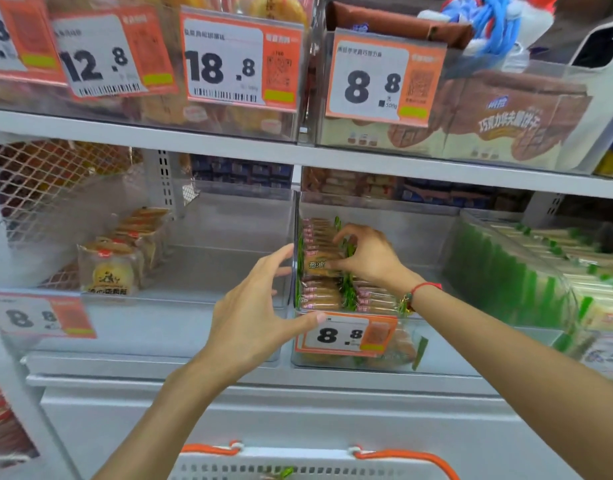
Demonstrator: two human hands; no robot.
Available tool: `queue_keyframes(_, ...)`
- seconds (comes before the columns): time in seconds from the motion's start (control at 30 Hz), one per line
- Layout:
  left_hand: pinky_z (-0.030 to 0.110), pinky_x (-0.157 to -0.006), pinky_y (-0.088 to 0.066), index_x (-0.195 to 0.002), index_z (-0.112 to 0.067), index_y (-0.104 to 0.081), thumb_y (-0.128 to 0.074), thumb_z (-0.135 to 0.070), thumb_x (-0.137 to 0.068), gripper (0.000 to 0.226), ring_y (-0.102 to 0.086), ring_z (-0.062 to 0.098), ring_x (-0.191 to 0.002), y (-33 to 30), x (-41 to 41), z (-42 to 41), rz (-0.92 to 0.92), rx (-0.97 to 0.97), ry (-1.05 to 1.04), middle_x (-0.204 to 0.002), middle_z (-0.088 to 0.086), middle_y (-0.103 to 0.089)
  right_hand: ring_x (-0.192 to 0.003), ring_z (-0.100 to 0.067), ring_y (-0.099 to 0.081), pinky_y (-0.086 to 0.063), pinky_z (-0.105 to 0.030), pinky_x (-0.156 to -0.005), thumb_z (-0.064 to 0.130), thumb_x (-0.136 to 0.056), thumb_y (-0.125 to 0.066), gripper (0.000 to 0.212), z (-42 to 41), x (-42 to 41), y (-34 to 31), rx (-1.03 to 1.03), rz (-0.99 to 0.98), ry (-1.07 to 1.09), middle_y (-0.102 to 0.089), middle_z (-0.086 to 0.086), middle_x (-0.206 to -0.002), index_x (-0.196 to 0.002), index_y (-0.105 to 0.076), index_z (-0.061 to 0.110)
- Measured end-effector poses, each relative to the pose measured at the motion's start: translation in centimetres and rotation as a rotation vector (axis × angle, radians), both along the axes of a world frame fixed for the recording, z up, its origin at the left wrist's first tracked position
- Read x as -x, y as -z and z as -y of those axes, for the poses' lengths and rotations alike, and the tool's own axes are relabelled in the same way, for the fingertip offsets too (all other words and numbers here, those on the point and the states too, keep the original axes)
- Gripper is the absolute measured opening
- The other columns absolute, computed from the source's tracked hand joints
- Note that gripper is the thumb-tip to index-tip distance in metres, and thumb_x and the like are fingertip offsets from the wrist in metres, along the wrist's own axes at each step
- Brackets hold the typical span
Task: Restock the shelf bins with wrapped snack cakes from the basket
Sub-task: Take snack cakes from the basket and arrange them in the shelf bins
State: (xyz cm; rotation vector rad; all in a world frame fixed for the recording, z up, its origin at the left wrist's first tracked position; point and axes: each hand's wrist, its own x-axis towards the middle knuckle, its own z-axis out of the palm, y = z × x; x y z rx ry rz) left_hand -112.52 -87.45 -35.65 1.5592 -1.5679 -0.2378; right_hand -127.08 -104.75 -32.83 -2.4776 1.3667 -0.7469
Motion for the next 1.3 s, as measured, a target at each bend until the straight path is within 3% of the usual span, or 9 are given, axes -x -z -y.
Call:
queue_keyframes(0.2, 0.031, -0.099, -0.044, -0.142, -0.047, -0.028, -0.079, -0.056, -0.064, 0.094, -0.045, -0.008, -0.117, 0.0, -0.1, 0.1, -0.006, -0.006, -0.013, -0.136, -0.032, -0.043, -0.107, -0.02, -0.059, -0.045, -0.027, -0.083, 0.038, -0.07, -0.083, 0.035, 0.4, -0.6, 0.5, -0.033, 0.016, -0.037, -0.065, 0.002, -0.118, -0.098, -0.066, 0.025)
queue_keyframes(0.3, 0.025, -0.095, -0.043, -0.141, -0.048, -0.027, -0.078, -0.056, -0.064, 0.093, -0.044, -0.011, -0.115, 0.0, 0.0, 0.0, -0.005, -0.011, 0.001, -0.137, -0.032, -0.042, -0.105, -0.02, -0.053, -0.046, -0.032, -0.08, 0.042, -0.073, -0.079, 0.036, -0.3, -0.5, -0.1, 0.164, -0.172, -0.026, -0.057, 0.0, -0.116, -0.103, -0.065, 0.026)
queue_keyframes(0.43, 0.022, -0.089, -0.04, -0.143, -0.048, -0.025, -0.076, -0.059, -0.063, 0.095, -0.044, -0.011, -0.112, -0.1, 0.0, 0.1, -0.006, -0.023, 0.0, -0.138, -0.032, -0.042, -0.11, -0.022, -0.05, -0.045, -0.034, -0.084, 0.03, -0.08, -0.074, 0.032, -1.1, -1.2, -0.7, 0.395, -0.336, -0.124, -0.057, 0.0, -0.118, -0.111, -0.066, 0.028)
queue_keyframes(0.67, 0.028, -0.091, -0.042, -0.145, -0.044, -0.025, -0.076, -0.059, -0.064, 0.096, -0.047, -0.002, -0.114, -0.3, 0.0, 0.0, 0.01, -0.049, -0.032, -0.139, -0.027, -0.044, -0.101, -0.018, -0.059, -0.04, -0.025, -0.074, 0.026, -0.084, -0.071, 0.031, -0.7, -1.8, -0.7, 0.239, -0.371, -0.172, -0.065, 0.003, -0.114, -0.114, -0.066, 0.026)
queue_keyframes(0.83, 0.027, -0.093, -0.04, -0.144, -0.042, -0.025, -0.077, -0.055, -0.067, 0.094, -0.043, -0.006, -0.113, -1.0, 0.3, -0.4, 0.011, -0.054, -0.011, -0.141, -0.026, -0.041, -0.111, -0.018, -0.058, -0.049, -0.031, -0.084, 0.024, -0.085, -0.068, 0.044, -1.5, -0.7, -2.3, 0.122, -0.418, -0.231, -0.061, 0.004, -0.126, -0.128, -0.059, 0.027)
queue_keyframes(1.0, 0.032, -0.1, -0.042, -0.146, -0.035, -0.026, -0.08, -0.048, -0.068, 0.095, -0.042, -0.001, -0.124, -1.2, 0.6, -0.6, -0.018, -0.031, 0.002, -0.145, -0.019, -0.038, -0.107, -0.016, -0.057, -0.049, -0.04, -0.09, 0.025, -0.084, -0.071, 0.036, -4.7, 2.0, -3.3, 0.113, -0.238, -0.222, -0.064, 0.005, -0.117, -0.119, -0.064, 0.027)
queue_keyframes(1.1, 0.023, -0.097, -0.039, -0.14, -0.032, -0.036, -0.082, -0.037, -0.071, 0.083, -0.043, -0.001, -0.122, -0.7, 1.0, -1.9, -0.008, 0.113, 0.005, -0.138, -0.017, -0.042, -0.091, -0.011, -0.058, -0.052, -0.038, -0.081, 0.027, -0.083, -0.071, 0.027, -7.9, 3.6, -2.7, 0.117, -0.078, -0.225, -0.06, 0.011, -0.101, -0.11, -0.066, 0.031)
queue_keyframes(1.2, 0.025, -0.084, -0.046, -0.12, -0.033, -0.051, -0.077, -0.032, -0.076, 0.052, -0.051, -0.002, -0.103, -0.1, 1.7, -4.2, 0.089, 0.252, -0.058, -0.114, -0.023, -0.051, -0.079, -0.006, -0.056, -0.051, -0.032, -0.071, 0.025, -0.082, -0.071, 0.019, -11.5, 5.2, -1.1, 0.142, 0.036, -0.244, -0.055, 0.019, -0.083, -0.099, -0.066, 0.031)
queue_keyframes(1.3, 0.027, -0.073, -0.048, -0.103, -0.04, -0.054, -0.069, -0.032, -0.083, 0.026, -0.052, -0.006, -0.089, 1.4, 2.1, -6.8, 0.153, 0.191, -0.096, -0.095, -0.029, -0.054, -0.074, -0.005, -0.052, -0.044, -0.022, -0.065, 0.025, -0.083, -0.069, 0.017, -14.7, 6.6, 1.7, 0.136, -0.022, -0.278, -0.055, 0.016, -0.082, -0.099, -0.065, 0.029)
